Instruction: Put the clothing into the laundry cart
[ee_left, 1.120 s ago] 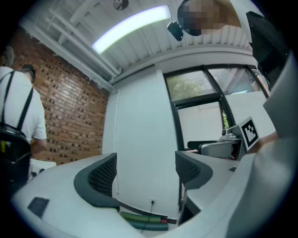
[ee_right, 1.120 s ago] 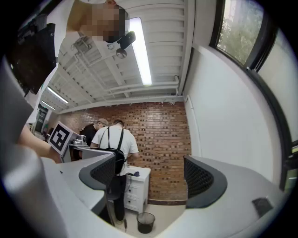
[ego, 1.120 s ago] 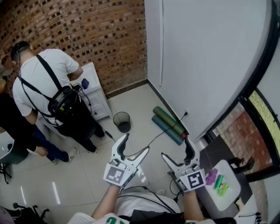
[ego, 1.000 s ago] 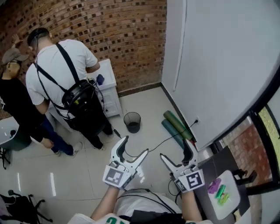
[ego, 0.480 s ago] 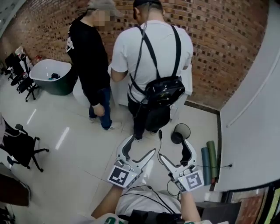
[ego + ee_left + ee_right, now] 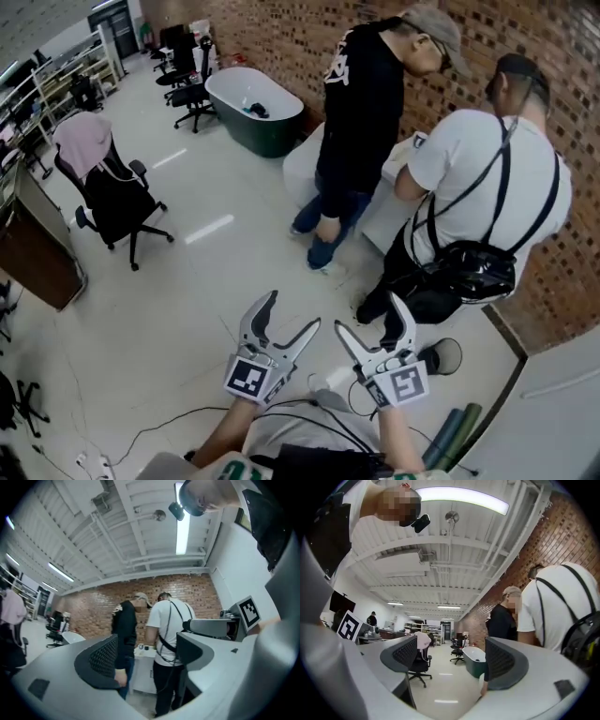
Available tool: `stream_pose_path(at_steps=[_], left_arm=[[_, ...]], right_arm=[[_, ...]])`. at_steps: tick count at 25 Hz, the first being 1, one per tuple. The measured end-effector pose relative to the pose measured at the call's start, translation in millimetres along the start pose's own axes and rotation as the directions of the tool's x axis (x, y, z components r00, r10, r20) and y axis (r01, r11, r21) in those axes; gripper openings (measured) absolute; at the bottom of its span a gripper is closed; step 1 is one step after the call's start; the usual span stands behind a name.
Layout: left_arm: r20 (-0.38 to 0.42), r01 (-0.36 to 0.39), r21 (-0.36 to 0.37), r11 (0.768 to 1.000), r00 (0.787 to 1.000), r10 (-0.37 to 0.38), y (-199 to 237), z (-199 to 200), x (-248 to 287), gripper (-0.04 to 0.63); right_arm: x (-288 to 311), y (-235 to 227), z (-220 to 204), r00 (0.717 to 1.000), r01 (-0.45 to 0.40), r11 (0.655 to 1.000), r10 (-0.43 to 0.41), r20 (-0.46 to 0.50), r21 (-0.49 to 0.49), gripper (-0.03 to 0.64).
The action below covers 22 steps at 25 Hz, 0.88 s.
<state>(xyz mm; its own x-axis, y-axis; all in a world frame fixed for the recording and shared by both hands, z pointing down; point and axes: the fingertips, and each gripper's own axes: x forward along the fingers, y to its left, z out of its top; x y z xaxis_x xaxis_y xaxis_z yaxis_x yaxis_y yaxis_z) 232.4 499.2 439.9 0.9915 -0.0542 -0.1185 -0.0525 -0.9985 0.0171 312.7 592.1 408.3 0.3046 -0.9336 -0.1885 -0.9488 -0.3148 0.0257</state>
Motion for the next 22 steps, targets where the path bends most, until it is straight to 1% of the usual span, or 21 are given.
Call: stream_pose_path(at_steps=[1,3,4,5,7,10,12,14,16,17,19,22], left_arm=[[0.002,-0.065,0.024,0.998,0.998,0.065,18.7,-5.0,-4.7,0.373],[-0.001,-0.171,0.035,0.985,0.985,0.171,45.7,-9.6,-10.5,0.373],[-0.001,-0.223,0.037,0.974,0.975,0.223,57.0,-9.4,-13.4,0.373],[0.002,-0.28,0.042,0.959,0.96,0.28,68.2,-7.8,-17.7,0.373],[0.014,-0.391,0.055,0.919,0.92,0.391,88.6,-1.5,-30.0,0.371],[0.027,-0.513,0.081,0.855,0.858,0.512,108.8,9.0,-53.1,0.371],[0.023,-0.589,0.105,0.802,0.807,0.59,118.2,11.3,-74.3,0.371],[0.022,-0.661,0.124,0.74,0.748,0.664,126.8,12.8,-95.3,0.371],[0.034,-0.716,0.127,0.686,0.695,0.718,138.2,14.4,-110.5,0.371],[0.04,-0.736,0.126,0.665,0.674,0.738,145.1,14.6,-116.3,0.371],[0.047,-0.765,0.133,0.631,0.64,0.767,161.3,15.5,-126.9,0.371],[0.05,-0.8,0.13,0.586,0.596,0.802,191.6,21.6,-145.5,0.371]], right_arm=[[15.4,2.5,-5.1,1.0,-0.031,0.999,0.031,-0.002,0.013,0.474],[40.3,3.1,-15.0,0.997,-0.074,0.996,0.074,-0.013,0.041,0.472],[53.3,3.1,-19.5,0.994,-0.104,0.993,0.105,-0.015,0.055,0.468],[67.5,4.4,-23.6,0.989,-0.148,0.987,0.149,-0.015,0.066,0.466],[95.1,9.6,-30.0,0.969,-0.247,0.966,0.248,-0.006,0.077,0.466],[124.1,19.7,-38.8,0.93,-0.368,0.926,0.368,0.011,0.083,0.466],[138.4,34.7,-45.9,0.891,-0.453,0.887,0.453,0.015,0.09,0.466],[152.3,53.3,-51.9,0.848,-0.529,0.843,0.53,0.02,0.096,0.466],[168.4,71.0,-56.6,0.812,-0.583,0.805,0.583,0.029,0.111,0.466],[176.9,80.3,-59.3,0.795,-0.604,0.788,0.605,0.033,0.122,0.466],[193.8,103.3,-65.1,0.759,-0.648,0.749,0.65,0.034,0.137,0.466],[221.7,148.1,-72.0,0.696,-0.712,0.684,0.717,0.031,0.156,0.466]])
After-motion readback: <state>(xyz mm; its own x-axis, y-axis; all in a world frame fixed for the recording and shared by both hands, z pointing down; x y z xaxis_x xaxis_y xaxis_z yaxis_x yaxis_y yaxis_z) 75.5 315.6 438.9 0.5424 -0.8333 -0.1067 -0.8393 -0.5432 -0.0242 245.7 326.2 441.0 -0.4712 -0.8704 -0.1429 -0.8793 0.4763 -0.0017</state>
